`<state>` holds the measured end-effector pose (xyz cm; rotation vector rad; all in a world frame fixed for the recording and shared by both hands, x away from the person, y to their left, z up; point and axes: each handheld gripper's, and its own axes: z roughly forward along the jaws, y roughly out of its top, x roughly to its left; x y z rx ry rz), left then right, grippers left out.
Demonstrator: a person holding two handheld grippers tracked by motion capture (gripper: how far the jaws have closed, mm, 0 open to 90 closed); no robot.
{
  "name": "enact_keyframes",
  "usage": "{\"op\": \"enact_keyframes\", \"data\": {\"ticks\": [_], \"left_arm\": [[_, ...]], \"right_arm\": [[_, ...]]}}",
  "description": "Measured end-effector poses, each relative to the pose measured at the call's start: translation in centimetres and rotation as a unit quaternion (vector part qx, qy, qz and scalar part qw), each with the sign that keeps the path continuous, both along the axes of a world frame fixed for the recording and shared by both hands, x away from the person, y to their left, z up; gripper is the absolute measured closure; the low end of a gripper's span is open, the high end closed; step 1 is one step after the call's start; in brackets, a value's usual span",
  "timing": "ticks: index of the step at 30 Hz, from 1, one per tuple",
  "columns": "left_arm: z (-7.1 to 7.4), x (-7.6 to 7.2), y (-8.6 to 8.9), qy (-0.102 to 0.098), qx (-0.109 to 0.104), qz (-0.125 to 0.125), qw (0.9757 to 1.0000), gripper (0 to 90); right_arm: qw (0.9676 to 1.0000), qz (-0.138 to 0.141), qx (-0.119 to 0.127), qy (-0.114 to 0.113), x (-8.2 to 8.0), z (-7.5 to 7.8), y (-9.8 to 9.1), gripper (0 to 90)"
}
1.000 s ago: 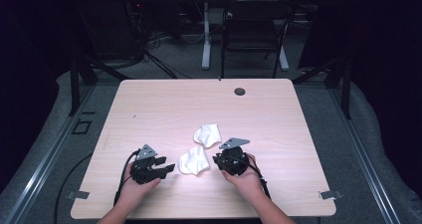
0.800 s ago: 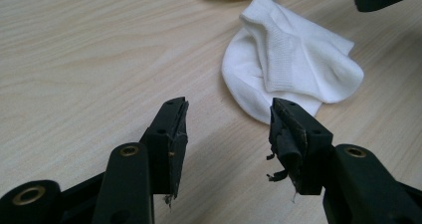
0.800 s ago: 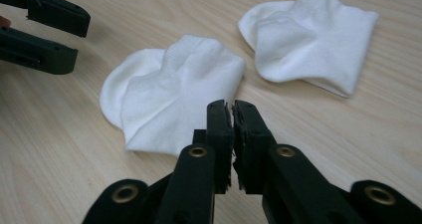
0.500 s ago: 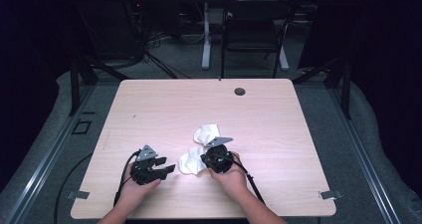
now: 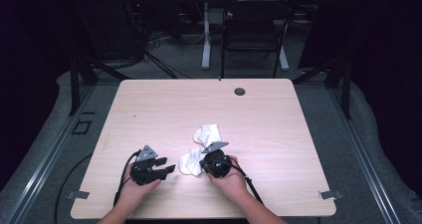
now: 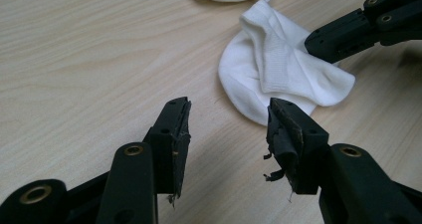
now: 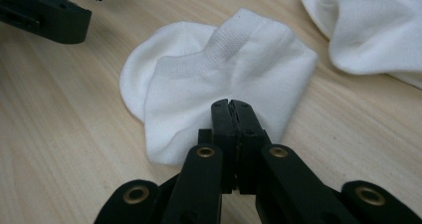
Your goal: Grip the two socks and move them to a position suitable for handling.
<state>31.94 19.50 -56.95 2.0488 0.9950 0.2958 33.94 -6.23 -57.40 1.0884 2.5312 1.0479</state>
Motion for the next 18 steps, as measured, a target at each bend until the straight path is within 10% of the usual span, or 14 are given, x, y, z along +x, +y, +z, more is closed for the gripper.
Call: {"op": "enact_keyframes", "data": {"ticks": [18], "left_arm": [[-0.1,-0.3,-0.4,0.0,-0.002,-0.006,1.0,51.9]], "right_arm": [[0.9997,0.015,-0.014,0.009,-2.0,0.3,-1.6,90.0]]}}
